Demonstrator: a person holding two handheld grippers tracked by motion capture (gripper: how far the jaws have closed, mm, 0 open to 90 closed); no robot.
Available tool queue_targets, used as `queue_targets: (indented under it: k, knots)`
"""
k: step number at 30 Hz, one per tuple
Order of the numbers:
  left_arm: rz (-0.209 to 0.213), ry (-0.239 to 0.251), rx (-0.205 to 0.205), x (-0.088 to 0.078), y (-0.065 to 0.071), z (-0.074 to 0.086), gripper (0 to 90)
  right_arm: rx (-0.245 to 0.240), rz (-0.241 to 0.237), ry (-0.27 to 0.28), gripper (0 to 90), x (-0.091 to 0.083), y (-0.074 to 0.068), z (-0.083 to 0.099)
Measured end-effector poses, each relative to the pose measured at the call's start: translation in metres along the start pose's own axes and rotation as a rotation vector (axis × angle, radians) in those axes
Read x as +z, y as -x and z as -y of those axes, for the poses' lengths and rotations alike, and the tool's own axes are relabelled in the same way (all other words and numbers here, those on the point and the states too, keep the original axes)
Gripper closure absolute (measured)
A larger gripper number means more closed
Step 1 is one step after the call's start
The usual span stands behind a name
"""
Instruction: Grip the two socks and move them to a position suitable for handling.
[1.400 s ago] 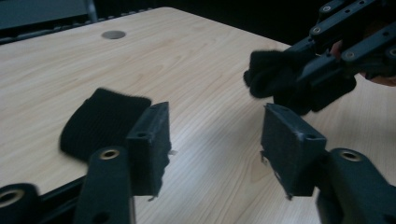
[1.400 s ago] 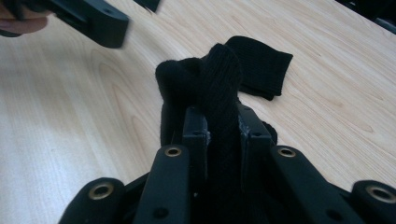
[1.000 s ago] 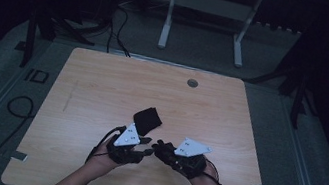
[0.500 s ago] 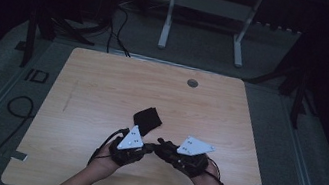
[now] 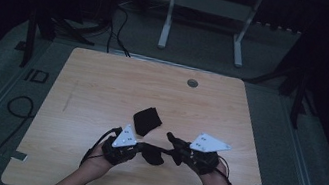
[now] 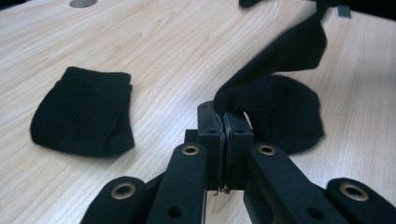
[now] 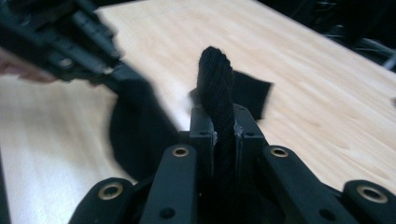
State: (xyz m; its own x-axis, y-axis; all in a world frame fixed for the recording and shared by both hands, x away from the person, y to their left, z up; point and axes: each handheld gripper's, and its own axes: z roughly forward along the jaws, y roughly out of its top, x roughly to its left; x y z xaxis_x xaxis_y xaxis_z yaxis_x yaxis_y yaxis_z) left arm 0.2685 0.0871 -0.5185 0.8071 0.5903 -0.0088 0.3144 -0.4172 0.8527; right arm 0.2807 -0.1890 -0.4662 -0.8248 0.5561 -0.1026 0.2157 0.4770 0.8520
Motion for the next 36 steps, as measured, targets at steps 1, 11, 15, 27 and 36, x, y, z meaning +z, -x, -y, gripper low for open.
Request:
queue_targets:
  k: [1, 11, 15, 27, 36]
  knots:
    - [0.010, -0.005, 0.006, -0.002, 0.001, 0.000, 88.5, 0.007, 0.013, 0.002, 81.5, -0.003, 0.003, 0.000]
    - [0.050, -0.021, 0.035, -0.015, 0.010, 0.000, 88.1, 0.029, 0.051, 0.024, 80.9, -0.011, 0.008, 0.002]
    - [0.091, -0.050, 0.052, -0.017, 0.013, 0.000, 88.1, 0.053, 0.063, 0.021, 81.0, -0.012, 0.008, 0.002]
    - [0.149, -0.190, -0.019, 0.009, -0.004, 0.022, 80.0, 0.156, 0.051, -0.142, 81.2, 0.029, 0.010, 0.042]
    - [0.062, -0.186, -0.070, 0.004, -0.017, 0.026, 63.7, 0.210, 0.131, -0.189, 68.4, 0.050, 0.030, 0.045]
